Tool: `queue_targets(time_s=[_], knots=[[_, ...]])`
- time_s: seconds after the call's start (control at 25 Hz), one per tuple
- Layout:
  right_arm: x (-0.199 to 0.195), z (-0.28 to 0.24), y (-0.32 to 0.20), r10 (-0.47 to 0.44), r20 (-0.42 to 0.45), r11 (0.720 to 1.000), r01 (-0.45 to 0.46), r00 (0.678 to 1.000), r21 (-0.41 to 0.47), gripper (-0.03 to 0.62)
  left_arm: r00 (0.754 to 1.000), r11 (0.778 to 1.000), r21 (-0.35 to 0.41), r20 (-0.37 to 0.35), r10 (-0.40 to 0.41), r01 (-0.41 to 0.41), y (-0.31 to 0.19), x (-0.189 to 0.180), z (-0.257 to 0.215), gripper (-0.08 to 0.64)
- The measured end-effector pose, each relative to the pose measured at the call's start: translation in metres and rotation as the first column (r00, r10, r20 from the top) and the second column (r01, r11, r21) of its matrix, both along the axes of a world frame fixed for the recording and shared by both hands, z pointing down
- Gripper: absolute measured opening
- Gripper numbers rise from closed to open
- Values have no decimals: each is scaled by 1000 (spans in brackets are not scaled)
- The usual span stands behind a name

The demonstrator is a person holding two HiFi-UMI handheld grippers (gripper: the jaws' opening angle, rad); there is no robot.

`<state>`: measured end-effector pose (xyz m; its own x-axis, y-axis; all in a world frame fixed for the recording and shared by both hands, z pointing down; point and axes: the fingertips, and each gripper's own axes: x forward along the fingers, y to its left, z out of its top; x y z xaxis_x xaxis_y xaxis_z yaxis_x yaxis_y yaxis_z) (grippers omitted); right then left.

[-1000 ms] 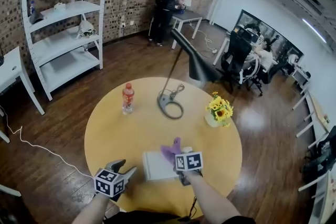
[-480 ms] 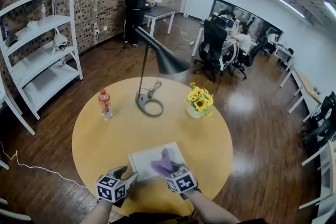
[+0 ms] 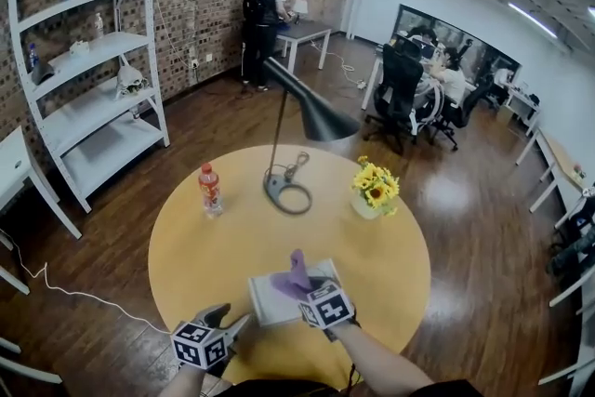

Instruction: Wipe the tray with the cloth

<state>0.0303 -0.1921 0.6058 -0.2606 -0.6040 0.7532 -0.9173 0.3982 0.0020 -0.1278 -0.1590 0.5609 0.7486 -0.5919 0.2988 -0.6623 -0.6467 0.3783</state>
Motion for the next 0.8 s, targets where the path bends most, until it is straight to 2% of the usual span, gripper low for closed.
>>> queue_targets(time_s=[0.12,0.28,0.44,0.64,0.72,0.8], knots=[[-27,-15,-42,3,37,1000,-4,999,24,89,999,1000,9,12,-30,30,5,-19,-7,215],[-50,4,-52,-17,19,999,18,1000,-41,89,997,998,-7,32,-63,63,11,-35,1,215],[-48,14,-37,-37,-6,999,37,999,-37,89,997,998,-23,34,-64,65,17,-34,8,215],[-36,20,9,-78,-11,997,78,997,-16,88,999,999,-34,14,-29,29,14,-15,13,215],[-25,28,26,-66,-50,998,66,997,-8,87,1000,999,-34,3,-6,6,13,-4,12,215],[-19,29,40,-48,-40,999,49,998,0,89,1000,999,-34,-2,17,-17,12,7,13,215]])
